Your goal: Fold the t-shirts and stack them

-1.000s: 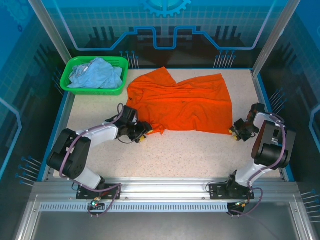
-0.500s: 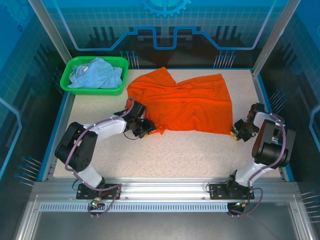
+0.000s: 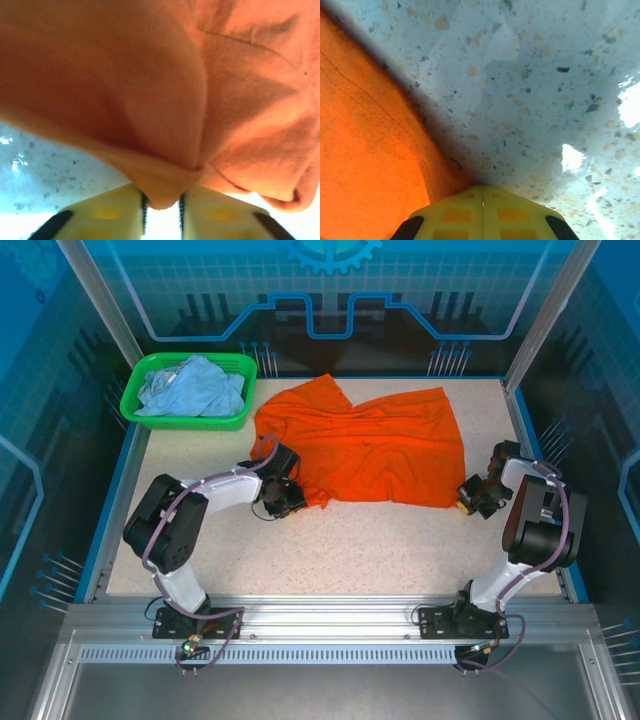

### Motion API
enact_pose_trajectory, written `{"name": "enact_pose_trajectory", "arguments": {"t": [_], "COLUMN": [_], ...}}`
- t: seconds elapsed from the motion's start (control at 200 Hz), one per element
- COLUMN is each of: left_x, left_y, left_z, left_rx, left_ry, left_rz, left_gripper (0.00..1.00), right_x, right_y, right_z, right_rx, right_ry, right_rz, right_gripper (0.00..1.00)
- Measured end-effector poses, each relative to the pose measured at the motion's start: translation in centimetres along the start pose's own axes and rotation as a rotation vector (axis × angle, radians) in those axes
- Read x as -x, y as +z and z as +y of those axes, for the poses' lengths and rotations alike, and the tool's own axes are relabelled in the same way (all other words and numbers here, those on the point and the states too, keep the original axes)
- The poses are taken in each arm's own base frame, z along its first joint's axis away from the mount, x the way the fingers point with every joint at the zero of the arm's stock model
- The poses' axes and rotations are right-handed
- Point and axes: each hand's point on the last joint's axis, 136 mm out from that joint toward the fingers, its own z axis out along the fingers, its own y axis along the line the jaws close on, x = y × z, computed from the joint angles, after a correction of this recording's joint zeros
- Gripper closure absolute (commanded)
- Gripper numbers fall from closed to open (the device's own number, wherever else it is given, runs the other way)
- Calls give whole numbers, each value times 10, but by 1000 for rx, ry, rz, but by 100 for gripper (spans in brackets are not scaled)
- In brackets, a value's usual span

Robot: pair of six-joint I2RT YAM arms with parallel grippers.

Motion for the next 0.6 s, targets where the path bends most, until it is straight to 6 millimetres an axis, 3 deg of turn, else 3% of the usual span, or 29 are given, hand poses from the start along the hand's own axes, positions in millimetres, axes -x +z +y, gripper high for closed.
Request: {"name": "enact_pose_trajectory", "arguments": {"t": [0.1, 0.275, 0.6], "left_x": [0, -2, -23], "left_y": [-1, -13, -66], "left_z": [0, 1, 6], "left_rx": [3, 4, -122], "left_ry": [4, 8, -8], "left_rz": [1, 11, 151], "left_gripper": [100, 100, 100], "right_x": [1, 3, 0], "right_y": [0, -1, -10], "right_z": [2, 4, -1], "right_rx": [-1, -8, -51], "right_ry": [-4, -9, -28], "right_rz": [1, 5, 16], "right_gripper": [100, 100, 100]}}
